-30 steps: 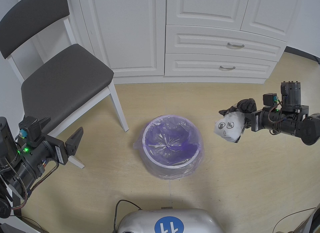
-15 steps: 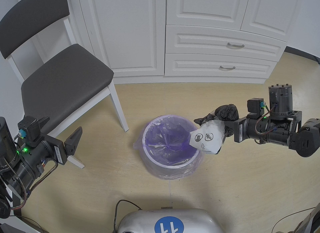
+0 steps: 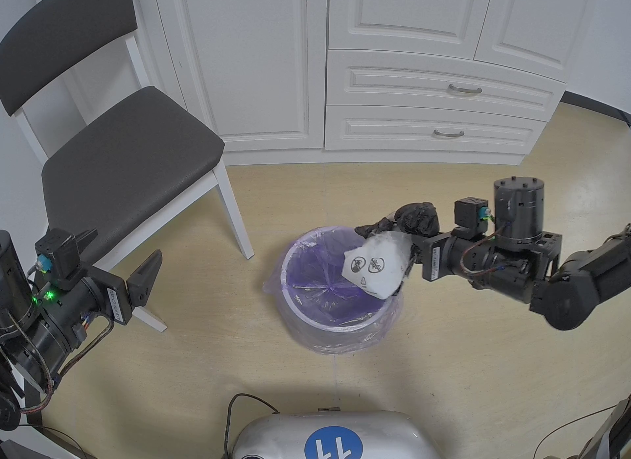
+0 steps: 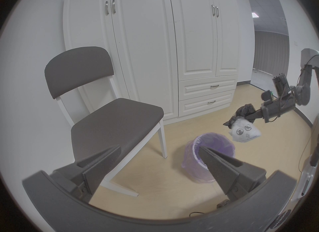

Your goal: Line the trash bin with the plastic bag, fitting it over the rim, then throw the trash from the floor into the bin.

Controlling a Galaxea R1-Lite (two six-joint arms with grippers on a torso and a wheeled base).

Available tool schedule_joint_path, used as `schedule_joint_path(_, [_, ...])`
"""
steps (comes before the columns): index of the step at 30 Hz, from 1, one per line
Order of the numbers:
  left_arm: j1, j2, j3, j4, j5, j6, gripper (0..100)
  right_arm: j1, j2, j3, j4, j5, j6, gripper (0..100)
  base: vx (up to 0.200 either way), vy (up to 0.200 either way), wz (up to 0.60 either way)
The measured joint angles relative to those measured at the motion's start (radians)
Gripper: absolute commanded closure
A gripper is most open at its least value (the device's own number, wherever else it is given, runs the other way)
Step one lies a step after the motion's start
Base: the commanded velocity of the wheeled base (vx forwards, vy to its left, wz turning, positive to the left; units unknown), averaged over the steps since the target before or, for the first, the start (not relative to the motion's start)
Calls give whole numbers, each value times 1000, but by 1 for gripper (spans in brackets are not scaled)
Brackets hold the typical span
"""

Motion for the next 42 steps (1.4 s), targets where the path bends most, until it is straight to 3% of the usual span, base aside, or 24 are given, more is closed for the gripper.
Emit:
schedule_joint_path(13, [0,1,-2,0,1,5,0,101,418,-101,-484,-139,78,100,0,0,0])
schedule_joint_path(22, [4,7,2,0,1,19,0,117,665,-240,-670,-222,39,100,0,0,0])
schedule_joint_path(37, [6,4,10,0,2,21,0,107,785,-249,-719,-229,-69,100,0,0,0])
schedule_joint_path(38, [6,4,10,0,2,20,0,107,788,-249,-719,-229,-70,0,0,0,0])
schedule_joint_path(42, [6,4,10,0,2,20,0,106,795,-248,-719,-229,-70,0,0,0,0])
